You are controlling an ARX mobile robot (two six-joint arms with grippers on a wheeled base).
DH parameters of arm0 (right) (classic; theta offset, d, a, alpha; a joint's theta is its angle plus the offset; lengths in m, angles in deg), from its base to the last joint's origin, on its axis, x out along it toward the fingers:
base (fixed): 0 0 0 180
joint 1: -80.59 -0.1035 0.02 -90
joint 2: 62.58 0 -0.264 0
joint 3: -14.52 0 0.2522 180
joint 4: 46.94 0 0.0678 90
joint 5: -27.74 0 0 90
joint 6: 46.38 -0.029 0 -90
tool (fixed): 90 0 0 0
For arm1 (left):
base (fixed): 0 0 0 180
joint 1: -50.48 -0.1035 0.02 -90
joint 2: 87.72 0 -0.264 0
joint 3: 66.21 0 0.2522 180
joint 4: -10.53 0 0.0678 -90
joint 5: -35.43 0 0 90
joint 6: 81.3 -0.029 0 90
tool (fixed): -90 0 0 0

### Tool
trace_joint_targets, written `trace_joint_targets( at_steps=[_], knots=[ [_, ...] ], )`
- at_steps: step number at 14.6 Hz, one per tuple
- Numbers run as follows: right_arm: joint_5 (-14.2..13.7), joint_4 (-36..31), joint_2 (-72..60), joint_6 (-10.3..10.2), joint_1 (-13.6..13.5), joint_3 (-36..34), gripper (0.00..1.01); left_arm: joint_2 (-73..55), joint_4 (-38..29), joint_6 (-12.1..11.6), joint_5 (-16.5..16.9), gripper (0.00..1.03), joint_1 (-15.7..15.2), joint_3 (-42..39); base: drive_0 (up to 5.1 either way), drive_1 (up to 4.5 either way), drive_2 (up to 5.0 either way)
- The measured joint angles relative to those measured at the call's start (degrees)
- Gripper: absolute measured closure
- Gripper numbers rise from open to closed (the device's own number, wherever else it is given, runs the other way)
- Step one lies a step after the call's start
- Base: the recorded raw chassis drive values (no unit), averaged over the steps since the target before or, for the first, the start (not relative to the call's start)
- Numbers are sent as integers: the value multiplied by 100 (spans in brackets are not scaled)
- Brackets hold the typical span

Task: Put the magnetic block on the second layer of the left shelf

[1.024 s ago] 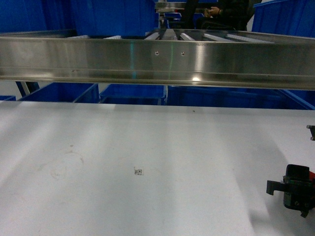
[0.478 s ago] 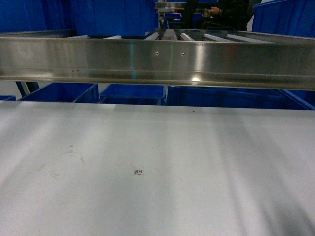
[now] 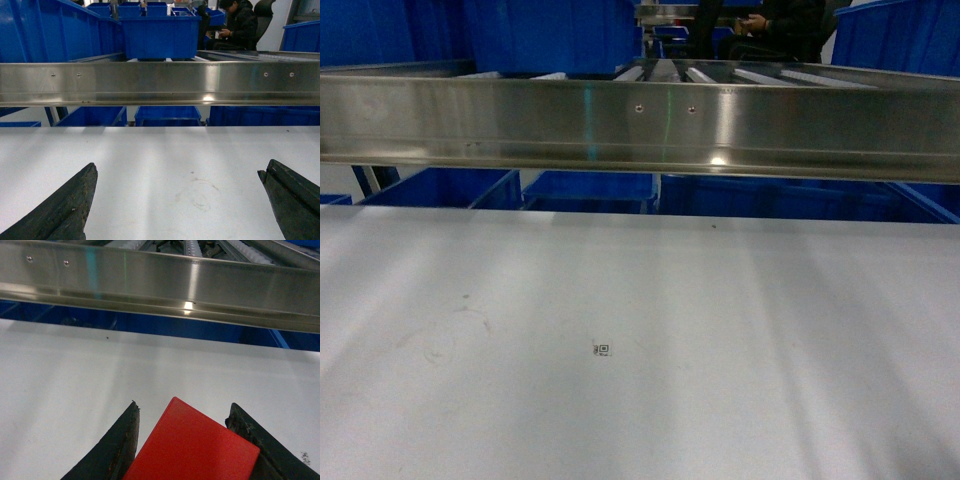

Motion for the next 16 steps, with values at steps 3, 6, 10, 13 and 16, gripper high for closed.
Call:
trace_joint_targets(
  at_steps=[3, 6, 10, 13, 16],
  knots=[
    [267, 74, 46, 181, 531, -20, 55, -2, 0, 0, 2, 5, 0, 2, 0, 0, 0],
    [590, 116, 50, 212, 872, -20, 55, 0, 0, 0, 2, 5, 0, 2, 0, 0, 0],
    [586, 39, -24, 323, 881, -15, 55, 0, 0, 0, 2, 5, 0, 2, 0, 0, 0],
    [590, 39, -24, 321, 907, -15, 56, -2, 0, 0, 2, 5, 0, 2, 0, 0, 0],
    [592, 39, -24, 321, 907, -15, 56, -2, 2, 0, 2, 5, 0, 2, -166, 82, 82]
  ],
)
